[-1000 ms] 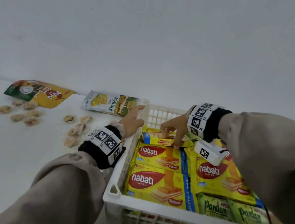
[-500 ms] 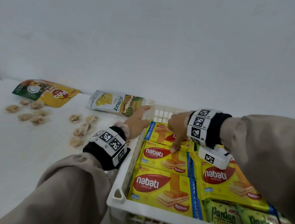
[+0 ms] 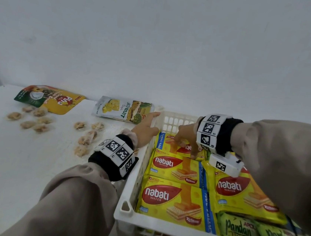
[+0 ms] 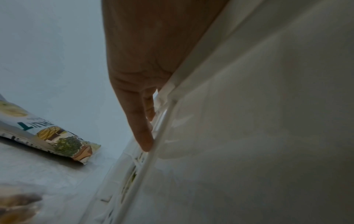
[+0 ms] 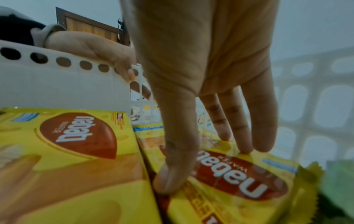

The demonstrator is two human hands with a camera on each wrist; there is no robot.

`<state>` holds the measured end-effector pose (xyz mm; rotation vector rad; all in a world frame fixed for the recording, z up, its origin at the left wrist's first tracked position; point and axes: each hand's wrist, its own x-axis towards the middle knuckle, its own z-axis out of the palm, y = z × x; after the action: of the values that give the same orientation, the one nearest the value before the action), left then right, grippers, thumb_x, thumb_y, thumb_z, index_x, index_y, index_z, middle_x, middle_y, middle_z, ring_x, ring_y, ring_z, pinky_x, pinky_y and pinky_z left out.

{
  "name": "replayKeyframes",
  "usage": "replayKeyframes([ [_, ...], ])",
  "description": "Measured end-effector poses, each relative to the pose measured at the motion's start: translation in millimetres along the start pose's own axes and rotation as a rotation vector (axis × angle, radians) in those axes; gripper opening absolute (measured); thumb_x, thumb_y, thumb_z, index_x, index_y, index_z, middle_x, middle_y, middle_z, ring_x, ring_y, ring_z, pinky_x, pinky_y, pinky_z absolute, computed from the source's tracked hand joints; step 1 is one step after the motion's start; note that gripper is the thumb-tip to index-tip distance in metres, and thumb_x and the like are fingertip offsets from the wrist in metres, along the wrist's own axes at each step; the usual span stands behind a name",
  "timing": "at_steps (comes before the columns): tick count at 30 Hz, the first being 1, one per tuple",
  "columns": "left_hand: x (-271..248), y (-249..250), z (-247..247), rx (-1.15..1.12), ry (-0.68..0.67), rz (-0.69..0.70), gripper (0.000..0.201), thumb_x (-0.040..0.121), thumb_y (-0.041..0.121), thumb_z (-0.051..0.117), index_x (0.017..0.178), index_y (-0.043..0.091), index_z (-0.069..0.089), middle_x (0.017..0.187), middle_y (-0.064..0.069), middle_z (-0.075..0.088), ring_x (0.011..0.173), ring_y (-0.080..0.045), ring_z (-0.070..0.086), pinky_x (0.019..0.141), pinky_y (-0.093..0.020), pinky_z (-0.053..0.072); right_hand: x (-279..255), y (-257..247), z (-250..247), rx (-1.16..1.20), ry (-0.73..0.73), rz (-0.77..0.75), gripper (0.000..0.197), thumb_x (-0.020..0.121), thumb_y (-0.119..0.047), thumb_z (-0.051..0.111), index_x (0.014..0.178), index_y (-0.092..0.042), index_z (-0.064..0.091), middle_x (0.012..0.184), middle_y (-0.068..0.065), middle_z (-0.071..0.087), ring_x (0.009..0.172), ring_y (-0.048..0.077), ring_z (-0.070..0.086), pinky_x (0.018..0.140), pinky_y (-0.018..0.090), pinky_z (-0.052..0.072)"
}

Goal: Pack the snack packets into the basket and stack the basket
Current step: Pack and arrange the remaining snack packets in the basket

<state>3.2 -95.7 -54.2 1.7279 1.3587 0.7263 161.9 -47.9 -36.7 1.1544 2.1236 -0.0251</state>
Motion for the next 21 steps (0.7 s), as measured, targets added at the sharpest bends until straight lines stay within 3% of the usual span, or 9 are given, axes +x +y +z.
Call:
replayKeyframes([
  [3, 0.8, -1.0, -0.3, 0.002, -0.004, -0.001, 0.061, 0.090, 0.001, 0.040, 0.145, 0.020, 0.021, 0.153, -0.005, 0.020, 0.138, -0.023, 0.023, 0.111, -0.036, 0.023, 1.5, 1.6, -3.4, 0.017, -0.029, -0.020, 0.028, 0.073, -0.021, 0.078, 0.084, -0.019, 0.052, 0.094, 0.000, 0.048, 0.095, 0.022, 0.046, 0.070, 0.027, 0.039],
  [5, 0.8, -1.0, -0.1, -0.003, -0.005, 0.000, 0.061, 0.090, 0.001, 0.040, 0.145, 0.020, 0.021, 0.153, -0.005, 0.019, 0.138, -0.024, 0.023, 0.111, -0.036, 0.023, -4.0, 4.7, -8.8, 0.082, -0.067, -0.023, 0.033, 0.075, -0.017, 0.076, 0.103, -0.015, 0.059, 0.108, 0.003, 0.053, 0.103, 0.023, 0.050, 0.081, 0.028, 0.044],
  [7, 1.3, -1.4, 0.3, -0.010, -0.007, -0.002, 0.061, 0.091, 0.001, 0.040, 0.145, 0.020, 0.021, 0.153, -0.004, 0.019, 0.139, -0.023, 0.022, 0.112, -0.037, 0.022, -19.0, 9.9, -19.1, 0.149, -0.078, 0.003, 0.047, 0.077, -0.012, 0.073, 0.122, -0.014, 0.057, 0.120, 0.007, 0.055, 0.090, 0.014, 0.054, 0.070, 0.018, 0.045],
  [9, 2.4, -2.1, 0.1, -0.009, -0.010, -0.003, 0.060, 0.091, 0.001, 0.040, 0.145, 0.021, 0.021, 0.154, -0.004, 0.018, 0.139, -0.022, 0.021, 0.112, -0.037, 0.022, -43.6, 13.3, -29.4, 0.201, -0.083, 0.041, 0.045, 0.079, -0.013, 0.072, 0.121, -0.013, 0.058, 0.112, 0.005, 0.062, 0.073, 0.004, 0.051, 0.059, 0.012, 0.042],
  [12, 2.7, -2.8, 0.3, -0.009, -0.008, -0.008, 0.060, 0.091, 0.000, 0.040, 0.144, 0.020, 0.022, 0.153, -0.004, 0.020, 0.139, -0.022, 0.021, 0.111, -0.036, 0.022, -75.5, 15.5, -24.5, 0.184, -0.248, -0.002, 0.051, 0.076, -0.019, 0.075, 0.123, -0.018, 0.055, 0.118, 0.000, 0.061, 0.073, -0.003, 0.050, 0.059, 0.008, 0.039],
  [15, 2.4, -2.2, 0.7, -0.007, -0.006, -0.001, 0.060, 0.091, -0.001, 0.040, 0.144, 0.019, 0.022, 0.153, -0.005, 0.021, 0.139, -0.022, 0.022, 0.110, -0.036, 0.022, -87.4, 6.4, 4.1, 0.089, -0.357, -0.056, 0.056, 0.073, -0.020, 0.077, 0.124, -0.014, 0.052, 0.091, 0.001, 0.056, 0.068, 0.006, 0.046, 0.058, 0.013, 0.036],
  [18, 3.0, -2.1, 0.1, 0.000, -0.004, -0.002, 0.060, 0.091, -0.001, 0.040, 0.144, 0.019, 0.022, 0.152, -0.005, 0.021, 0.138, -0.024, 0.023, 0.111, -0.036, 0.022, -88.7, 2.3, 23.0, 0.063, -0.325, -0.102, 0.052, 0.076, -0.015, 0.074, 0.122, -0.010, 0.050, 0.071, 0.000, 0.043, 0.059, 0.007, 0.037, 0.046, 0.006, 0.030],
  [19, 3.1, -2.1, 0.1, 0.003, -0.004, -0.004, 0.060, 0.091, -0.001, 0.040, 0.144, 0.019, 0.022, 0.152, -0.005, 0.021, 0.138, -0.024, 0.023, 0.110, -0.036, 0.023, -89.1, 4.4, 24.3, 0.087, -0.318, -0.111, 0.046, 0.077, -0.013, 0.073, 0.118, -0.010, 0.051, 0.071, 0.002, 0.043, 0.057, 0.008, 0.036, 0.042, 0.005, 0.029],
  [21, 2.8, -2.0, 0.5, 0.007, -0.003, -0.002, 0.060, 0.091, -0.001, 0.040, 0.144, 0.019, 0.022, 0.152, -0.005, 0.021, 0.138, -0.024, 0.023, 0.110, -0.036, 0.023, -92.3, 13.7, 21.0, 0.173, -0.304, -0.125, 0.025, 0.079, -0.008, 0.071, 0.095, -0.016, 0.053, 0.069, 0.005, 0.046, 0.057, 0.013, 0.039, 0.047, 0.011, 0.035],
])
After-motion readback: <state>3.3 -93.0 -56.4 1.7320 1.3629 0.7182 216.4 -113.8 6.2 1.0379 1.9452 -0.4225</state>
